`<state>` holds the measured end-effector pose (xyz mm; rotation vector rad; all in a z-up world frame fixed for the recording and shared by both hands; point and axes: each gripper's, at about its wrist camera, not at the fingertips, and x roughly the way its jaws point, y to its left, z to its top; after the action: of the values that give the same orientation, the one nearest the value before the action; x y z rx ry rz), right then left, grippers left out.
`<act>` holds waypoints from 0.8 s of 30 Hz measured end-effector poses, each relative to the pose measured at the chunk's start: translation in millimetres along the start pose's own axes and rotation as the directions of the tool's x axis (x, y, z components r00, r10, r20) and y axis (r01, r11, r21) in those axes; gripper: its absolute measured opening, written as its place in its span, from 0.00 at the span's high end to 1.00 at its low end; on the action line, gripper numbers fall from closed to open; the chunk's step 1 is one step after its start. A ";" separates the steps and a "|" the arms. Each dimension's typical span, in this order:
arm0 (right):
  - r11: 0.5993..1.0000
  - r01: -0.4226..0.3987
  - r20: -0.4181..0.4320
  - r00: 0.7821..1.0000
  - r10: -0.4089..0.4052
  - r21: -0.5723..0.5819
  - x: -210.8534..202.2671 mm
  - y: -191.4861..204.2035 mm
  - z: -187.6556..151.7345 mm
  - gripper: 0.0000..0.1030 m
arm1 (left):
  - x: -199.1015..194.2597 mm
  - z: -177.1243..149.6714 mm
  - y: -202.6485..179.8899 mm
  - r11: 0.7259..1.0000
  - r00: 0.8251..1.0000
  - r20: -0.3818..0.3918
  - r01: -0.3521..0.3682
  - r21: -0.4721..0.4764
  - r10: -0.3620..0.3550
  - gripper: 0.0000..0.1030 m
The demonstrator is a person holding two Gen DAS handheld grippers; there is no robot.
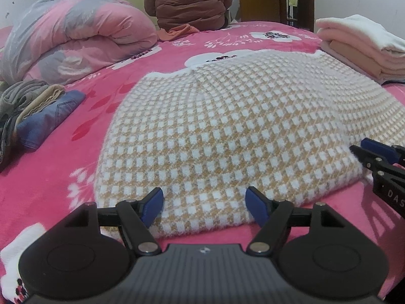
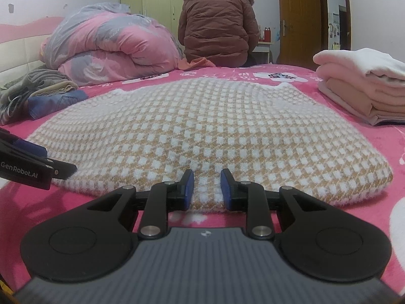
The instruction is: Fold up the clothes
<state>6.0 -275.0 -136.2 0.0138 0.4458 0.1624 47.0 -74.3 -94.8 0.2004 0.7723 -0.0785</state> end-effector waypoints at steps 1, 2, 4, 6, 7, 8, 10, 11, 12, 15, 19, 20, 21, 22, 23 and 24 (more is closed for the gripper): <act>1.000 -0.001 0.001 1.000 0.001 0.001 0.0 -0.2 -0.2 0.78 | -0.2 0.0 -0.5 1.000 1.000 0.000 -0.003 0.001 0.003 0.28; 1.000 -0.001 0.002 1.000 0.001 0.002 -0.1 -0.2 -0.5 0.78 | -0.3 -0.1 -0.9 1.000 1.000 -0.001 -0.006 0.003 0.006 0.28; 1.000 -0.001 0.004 1.000 0.001 0.003 -0.3 -0.1 -1.1 0.78 | -0.8 -0.1 -2.1 1.000 1.000 -0.001 -0.012 0.007 0.012 0.28; 1.000 -0.002 0.006 1.000 0.001 0.005 -0.6 -0.1 -1.6 0.78 | -1.3 -0.1 -3.4 1.000 1.000 0.000 -0.019 0.010 0.019 0.27; 1.000 -0.002 0.007 1.000 0.002 0.006 -0.4 -0.5 -1.6 0.78 | -1.5 -0.2 -3.9 1.000 1.000 0.001 -0.022 0.011 0.022 0.27; 1.000 -0.003 0.009 1.000 0.003 0.008 -0.5 -0.8 -1.7 0.78 | -1.9 -0.6 -4.4 1.000 1.000 0.002 -0.024 0.012 0.024 0.27; 1.000 -0.005 0.011 1.000 0.005 0.010 -0.5 -1.4 -2.3 0.78 | -2.1 -1.0 -4.3 1.000 1.000 0.004 -0.026 0.012 0.026 0.27; 1.000 -0.006 0.011 1.000 0.006 0.011 -0.3 -1.7 -2.2 0.78 | -1.9 -1.2 -4.7 1.000 1.000 0.003 -0.026 0.010 0.026 0.27; 1.000 -0.006 0.011 1.000 0.006 0.012 -0.1 -1.9 -2.1 0.78 | -1.8 -1.5 -5.4 1.000 1.000 0.002 -0.025 0.006 0.025 0.27; 1.000 -0.005 0.012 1.000 0.005 0.012 0.1 -1.4 -1.6 0.78 | -1.8 -1.2 -3.5 1.000 1.000 0.000 -0.023 0.004 0.023 0.26; 1.000 -0.003 0.015 1.000 0.003 0.011 -0.1 -0.8 -2.4 0.77 | -1.3 -1.3 -2.7 1.000 1.000 -0.001 -0.024 0.007 0.024 0.26; 1.000 -0.004 0.016 1.000 0.003 0.012 -0.1 -0.8 -2.6 0.77 | -1.2 -1.1 -2.7 1.000 1.000 -0.001 -0.024 0.006 0.024 0.26; 1.000 -0.004 0.016 1.000 0.004 0.013 -0.1 -0.8 -2.8 0.77 | -1.1 -1.0 -2.6 1.000 1.000 -0.002 -0.024 0.006 0.024 0.26; 1.000 -0.004 0.016 1.000 0.004 0.014 -0.1 -0.9 -2.8 0.77 | -1.0 -0.8 -2.7 1.000 1.000 -0.003 -0.025 0.006 0.025 0.26; 1.000 -0.005 0.016 1.000 0.005 0.015 -0.1 -1.0 -2.8 0.77 | -1.0 -0.8 -2.9 1.000 1.000 -0.004 -0.026 0.007 0.026 0.26; 1.000 -0.005 0.017 1.000 0.005 0.016 0.0 -1.2 -2.8 0.77 | -0.9 -0.7 -3.1 1.000 1.000 -0.004 -0.028 0.007 0.028 0.26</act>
<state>5.0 -276.3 -138.7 0.0316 0.4305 0.1637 45.4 -77.2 -95.1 0.2176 0.7730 -0.0546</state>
